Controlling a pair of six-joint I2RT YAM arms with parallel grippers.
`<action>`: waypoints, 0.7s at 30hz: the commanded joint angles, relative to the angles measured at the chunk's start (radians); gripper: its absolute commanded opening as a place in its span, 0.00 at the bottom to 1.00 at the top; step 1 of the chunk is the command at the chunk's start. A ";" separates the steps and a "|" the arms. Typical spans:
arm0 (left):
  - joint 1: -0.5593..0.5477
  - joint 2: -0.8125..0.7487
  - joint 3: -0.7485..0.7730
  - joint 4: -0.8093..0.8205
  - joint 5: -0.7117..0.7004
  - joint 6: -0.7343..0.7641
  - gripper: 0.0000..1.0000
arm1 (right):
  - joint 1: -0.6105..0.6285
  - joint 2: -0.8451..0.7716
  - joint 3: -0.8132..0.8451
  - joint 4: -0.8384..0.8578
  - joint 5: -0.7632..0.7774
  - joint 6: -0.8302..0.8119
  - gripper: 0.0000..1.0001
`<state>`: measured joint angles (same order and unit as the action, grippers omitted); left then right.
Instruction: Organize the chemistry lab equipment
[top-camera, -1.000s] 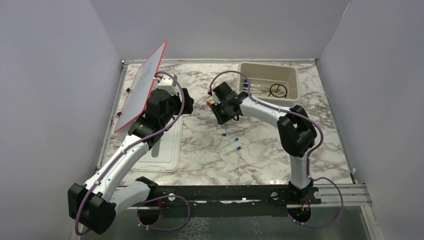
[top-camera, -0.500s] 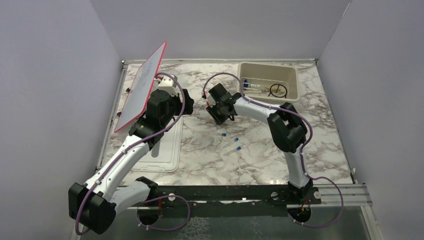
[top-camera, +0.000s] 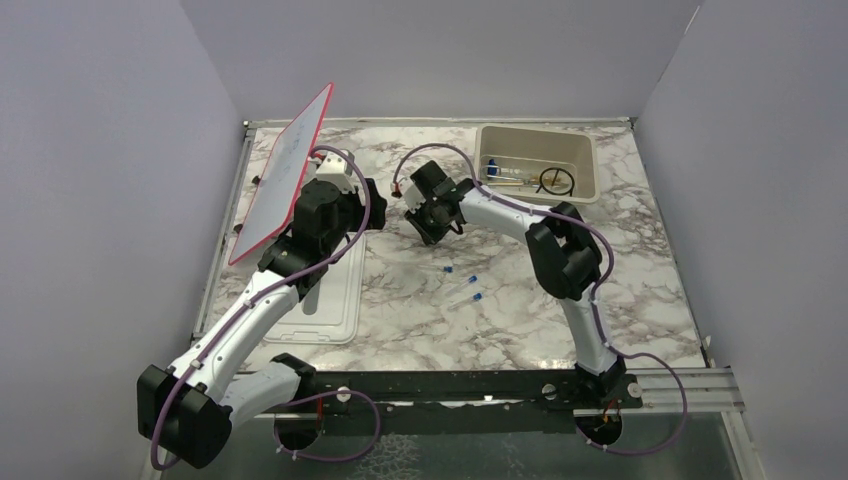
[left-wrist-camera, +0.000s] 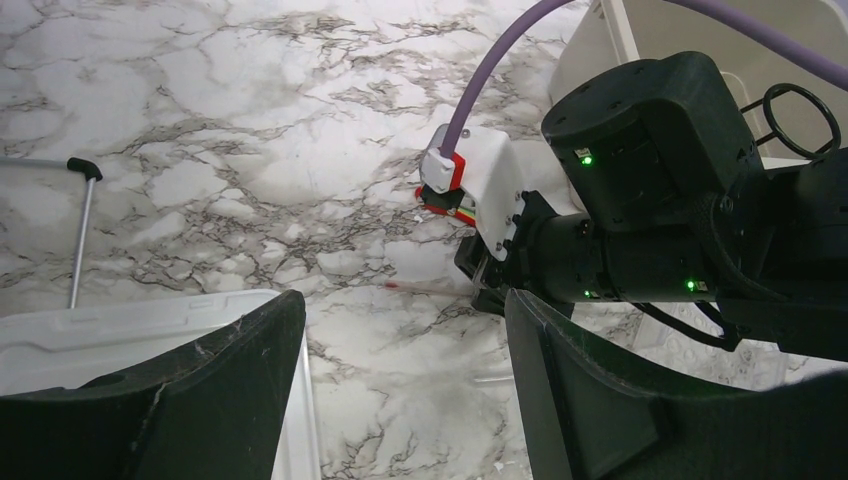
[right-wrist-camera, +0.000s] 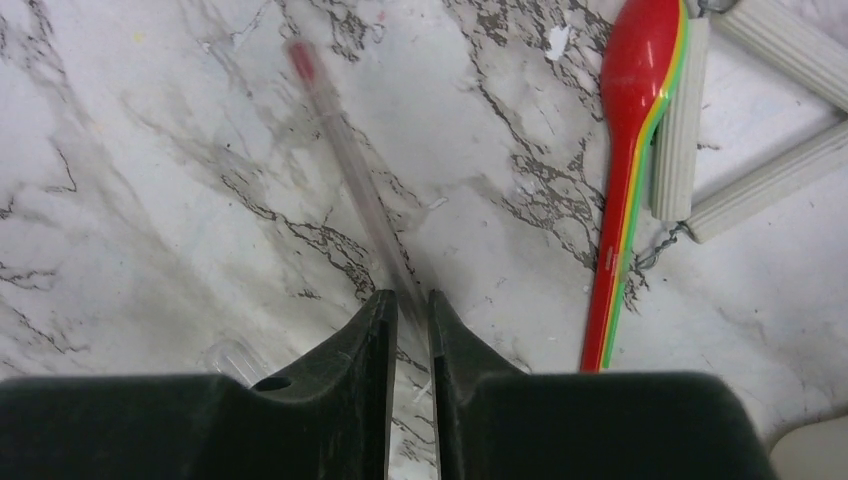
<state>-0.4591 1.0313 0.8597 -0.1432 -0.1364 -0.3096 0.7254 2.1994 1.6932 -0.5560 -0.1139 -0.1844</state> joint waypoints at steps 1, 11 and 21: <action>0.002 -0.018 -0.008 0.020 -0.020 0.012 0.76 | 0.005 0.062 0.006 -0.106 -0.072 -0.086 0.17; 0.002 -0.063 -0.027 0.103 0.158 0.040 0.76 | 0.003 -0.091 -0.029 0.065 -0.003 -0.034 0.01; 0.002 -0.125 -0.068 0.197 0.327 0.044 0.77 | -0.002 -0.401 -0.130 0.315 0.012 0.062 0.01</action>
<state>-0.4591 0.9329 0.8051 -0.0227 0.0933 -0.2798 0.7254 1.9381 1.5936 -0.4065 -0.1280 -0.1871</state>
